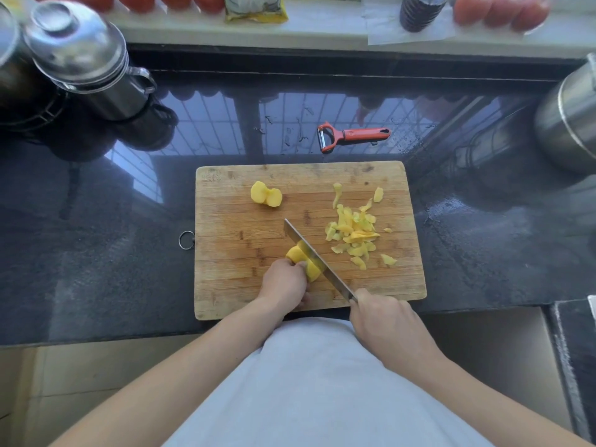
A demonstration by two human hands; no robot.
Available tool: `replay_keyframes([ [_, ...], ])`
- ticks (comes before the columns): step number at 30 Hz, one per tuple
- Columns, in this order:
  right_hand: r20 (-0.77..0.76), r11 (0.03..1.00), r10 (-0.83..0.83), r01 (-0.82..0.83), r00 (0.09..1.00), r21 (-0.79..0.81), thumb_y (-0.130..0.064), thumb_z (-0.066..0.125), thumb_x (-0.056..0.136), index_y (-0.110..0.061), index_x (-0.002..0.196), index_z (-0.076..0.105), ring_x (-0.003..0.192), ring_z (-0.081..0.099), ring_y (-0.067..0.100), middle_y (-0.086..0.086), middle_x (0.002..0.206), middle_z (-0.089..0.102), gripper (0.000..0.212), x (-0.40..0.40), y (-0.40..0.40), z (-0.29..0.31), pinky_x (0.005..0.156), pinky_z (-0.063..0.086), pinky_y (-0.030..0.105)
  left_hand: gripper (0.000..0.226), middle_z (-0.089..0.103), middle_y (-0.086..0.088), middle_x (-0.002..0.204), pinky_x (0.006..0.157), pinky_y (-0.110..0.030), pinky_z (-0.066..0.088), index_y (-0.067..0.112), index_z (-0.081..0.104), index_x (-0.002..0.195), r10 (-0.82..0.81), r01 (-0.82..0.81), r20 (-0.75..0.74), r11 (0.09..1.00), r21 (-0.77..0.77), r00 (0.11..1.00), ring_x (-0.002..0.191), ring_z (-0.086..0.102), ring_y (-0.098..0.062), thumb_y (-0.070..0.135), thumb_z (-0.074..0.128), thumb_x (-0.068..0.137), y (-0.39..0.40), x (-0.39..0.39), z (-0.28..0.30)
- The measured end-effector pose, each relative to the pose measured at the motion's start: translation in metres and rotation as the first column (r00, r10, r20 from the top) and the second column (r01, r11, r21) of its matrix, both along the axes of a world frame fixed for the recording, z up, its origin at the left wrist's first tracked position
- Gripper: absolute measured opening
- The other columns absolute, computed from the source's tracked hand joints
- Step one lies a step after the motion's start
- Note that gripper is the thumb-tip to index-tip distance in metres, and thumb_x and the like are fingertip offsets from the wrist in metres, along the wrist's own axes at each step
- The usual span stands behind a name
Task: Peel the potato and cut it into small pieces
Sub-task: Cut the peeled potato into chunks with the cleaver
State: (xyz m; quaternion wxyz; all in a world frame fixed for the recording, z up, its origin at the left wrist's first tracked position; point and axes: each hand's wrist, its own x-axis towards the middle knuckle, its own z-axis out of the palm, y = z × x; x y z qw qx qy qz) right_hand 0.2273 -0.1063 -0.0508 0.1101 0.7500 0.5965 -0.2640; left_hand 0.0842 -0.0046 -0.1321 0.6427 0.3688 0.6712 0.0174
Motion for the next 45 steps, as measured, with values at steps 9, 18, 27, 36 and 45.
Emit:
replay_keyframes([
  [9,0.083,0.993,0.077,-0.085,0.994,0.085,-0.015,0.057,0.092,-0.019,0.08,0.035,0.061,0.063,0.035,0.003,0.064,0.058,0.026,-0.003,0.0,-0.003,0.048,0.027,0.035,0.026,0.068,-0.012,0.084,0.082,-0.056,0.062,0.013,0.061,0.091,0.025,-0.025,0.014,0.999,-0.02,1.0,0.065,0.067,-0.031,0.028,0.047,0.107,0.001,0.001,0.003],
  [18,0.132,0.972,0.164,-0.184,0.978,0.149,0.004,0.079,0.049,-0.02,0.073,0.027,0.023,0.04,0.024,-0.001,0.041,0.041,0.062,-0.009,0.002,-0.007,0.045,-0.009,0.02,0.028,0.076,-0.011,0.082,0.079,-0.049,0.064,0.01,0.076,0.098,0.01,-0.01,-0.003,0.999,-0.04,1.0,0.061,0.069,-0.027,0.024,0.051,0.095,0.003,0.006,0.007],
  [27,0.179,0.961,0.161,-0.195,0.971,0.195,0.005,0.079,0.043,-0.017,0.064,0.044,0.023,0.042,0.025,0.002,0.042,0.043,0.046,-0.013,-0.001,-0.015,0.039,0.013,0.022,0.032,0.08,-0.009,0.091,0.084,-0.051,0.065,0.018,0.078,0.095,0.011,-0.011,-0.007,0.999,-0.046,1.0,0.07,0.073,-0.028,0.034,0.051,0.086,0.001,0.007,0.018],
  [36,0.184,0.978,0.137,-0.162,0.973,0.129,0.001,0.076,0.06,-0.018,0.071,0.033,0.032,0.05,0.027,-0.001,0.047,0.045,0.049,-0.013,0.001,-0.02,0.042,0.008,0.021,0.024,0.078,-0.015,0.094,0.081,-0.055,0.065,0.013,0.075,0.096,0.059,-0.06,-0.027,0.996,-0.059,0.998,0.069,0.071,-0.03,0.024,0.054,0.096,0.001,0.007,0.018],
  [45,0.114,0.996,0.052,-0.06,0.992,0.071,-0.009,0.053,0.095,-0.019,0.085,0.033,0.058,0.047,0.032,-0.001,0.066,0.045,0.025,-0.002,0.01,-0.015,0.046,0.026,0.034,0.028,0.075,-0.019,0.1,0.074,-0.049,0.065,0.005,0.068,0.106,0.012,-0.013,-0.032,0.999,-0.036,0.999,0.07,0.07,-0.03,0.026,0.05,0.104,0.004,0.006,0.022],
])
